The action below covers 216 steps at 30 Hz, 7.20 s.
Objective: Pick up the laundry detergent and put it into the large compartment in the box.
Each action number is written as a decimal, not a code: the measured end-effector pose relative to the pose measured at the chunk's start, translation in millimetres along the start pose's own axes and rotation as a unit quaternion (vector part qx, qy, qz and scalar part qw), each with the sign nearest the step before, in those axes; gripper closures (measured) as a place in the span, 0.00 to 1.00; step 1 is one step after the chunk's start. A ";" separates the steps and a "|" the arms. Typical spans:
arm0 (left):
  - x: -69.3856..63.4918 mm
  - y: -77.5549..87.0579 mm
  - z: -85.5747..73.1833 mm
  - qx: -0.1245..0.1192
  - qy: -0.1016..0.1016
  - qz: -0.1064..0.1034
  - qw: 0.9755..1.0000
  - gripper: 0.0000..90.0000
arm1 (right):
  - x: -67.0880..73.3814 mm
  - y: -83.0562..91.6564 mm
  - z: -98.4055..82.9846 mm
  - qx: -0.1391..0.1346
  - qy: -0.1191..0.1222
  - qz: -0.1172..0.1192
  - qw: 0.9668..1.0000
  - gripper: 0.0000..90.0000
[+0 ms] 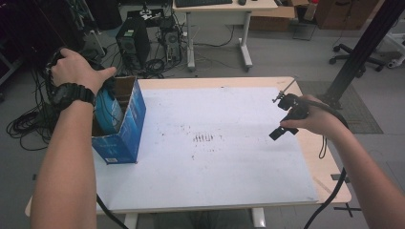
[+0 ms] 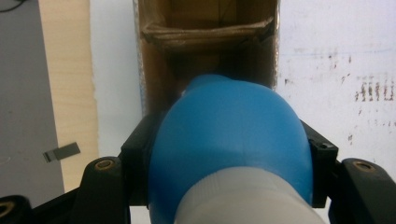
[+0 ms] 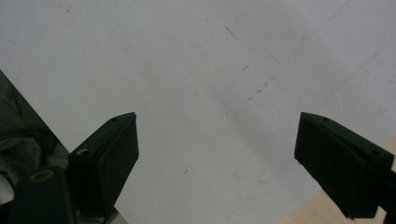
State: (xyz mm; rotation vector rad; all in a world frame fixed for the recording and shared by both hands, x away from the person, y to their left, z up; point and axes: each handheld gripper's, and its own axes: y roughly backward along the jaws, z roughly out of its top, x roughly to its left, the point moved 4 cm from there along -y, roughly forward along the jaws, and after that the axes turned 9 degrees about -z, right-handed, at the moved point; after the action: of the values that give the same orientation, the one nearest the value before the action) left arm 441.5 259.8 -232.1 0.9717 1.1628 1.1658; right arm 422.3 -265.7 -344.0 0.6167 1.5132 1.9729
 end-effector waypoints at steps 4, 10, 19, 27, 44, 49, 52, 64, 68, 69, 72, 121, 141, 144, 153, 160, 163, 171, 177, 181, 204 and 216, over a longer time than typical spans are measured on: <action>0.6 -4.6 -0.4 0.005 0.000 -0.001 1.000 0.42 | 0.2 -0.2 0.6 0.000 0.002 0.000 1.000 0.15; 2.8 -10.7 -1.3 0.005 0.003 -0.002 1.000 0.42 | -0.5 0.3 -0.1 -0.001 0.003 -0.001 1.000 0.16; 5.8 -20.7 -3.5 0.014 0.009 -0.005 1.000 0.42 | 0.4 0.7 -0.8 0.000 0.003 -0.001 1.000 0.16; 8.4 -27.7 -4.8 0.019 0.009 -0.001 1.000 0.42 | 0.7 -0.6 -0.7 0.000 0.004 0.001 1.000 0.15; 11.9 -47.1 -5.6 0.029 0.011 -0.003 1.000 0.42 | -0.1 -3.5 -2.5 0.006 0.001 0.001 1.000 0.15; 15.0 -54.3 -6.7 0.032 0.016 -0.006 0.999 0.42 | 0.7 -5.8 -1.2 0.008 0.004 0.002 1.000 0.15; 16.6 -56.9 -7.2 0.035 0.016 -0.005 0.999 0.42 | 0.8 -6.0 -0.9 0.009 0.003 0.001 1.000 0.15; 18.2 -64.2 -7.8 0.037 0.012 -0.008 0.999 0.42 | 1.5 -4.6 0.5 0.008 0.003 0.000 1.000 0.15; 18.7 -66.5 -8.1 0.036 0.012 -0.006 0.999 0.42 | 1.7 -4.2 0.1 0.008 0.003 -0.001 1.000 0.15; 18.8 -67.3 -8.2 0.037 0.011 -0.005 0.999 0.42 | 1.7 -3.9 -0.2 0.008 0.003 0.000 1.000 0.15; 19.3 -68.6 -8.7 0.037 0.012 -0.006 0.999 0.42 | 1.4 -3.6 -0.5 0.007 0.003 0.000 1.000 0.15; 20.6 -92.9 -10.2 0.043 0.009 -0.010 0.999 0.42 | -0.5 -8.8 -6.2 0.013 -0.001 0.002 1.000 0.15; 21.3 -96.9 -7.7 0.036 0.017 -0.011 0.999 0.36 | -3.7 -13.9 -10.7 0.014 -0.005 0.005 1.000 0.15; 21.5 -96.1 -7.6 0.031 0.021 -0.020 0.999 0.32 | -3.4 -14.6 -10.3 0.016 -0.005 0.005 1.000 0.15; 20.4 -90.5 -8.1 0.025 0.027 -0.024 0.999 0.33 | -2.6 -15.7 -8.1 0.016 -0.004 0.006 1.000 0.15; 18.8 -84.3 -9.1 0.021 0.031 -0.025 0.999 0.34 | -1.9 -16.5 -7.6 0.018 -0.004 0.006 1.000 0.15; 18.4 -81.5 -10.0 0.021 0.034 -0.027 0.999 0.33 | -1.2 -17.0 -6.9 0.018 -0.004 0.006 1.000 0.15; 16.2 -70.7 -10.2 0.012 0.033 -0.028 0.999 0.32 | 0.5 -17.4 -4.8 0.017 0.000 0.006 1.000 0.15; 11.5 -63.0 -9.4 0.007 0.028 -0.026 0.999 0.32 | 2.1 -17.0 -3.7 0.017 0.000 0.006 1.000 0.15; 11.0 -59.1 -9.0 0.006 0.027 -0.022 0.999 0.32 | 1.4 -16.4 -4.0 0.016 0.001 0.005 1.000 0.15; 2.9 -9.5 -6.7 -0.029 0.021 0.001 0.999 0.32 | 1.9 -12.9 -4.3 0.013 0.003 0.005 1.000 0.15; -4.4 10.4 -8.3 -0.038 0.013 0.003 0.999 0.32 | 3.5 -11.3 -4.6 0.013 0.003 0.004 1.000 0.15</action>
State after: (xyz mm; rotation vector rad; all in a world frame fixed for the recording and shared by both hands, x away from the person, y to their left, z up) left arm 431.5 257.0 -222.6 0.9049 1.1298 1.2213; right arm 418.5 -264.3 -356.0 0.6290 1.5454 1.9645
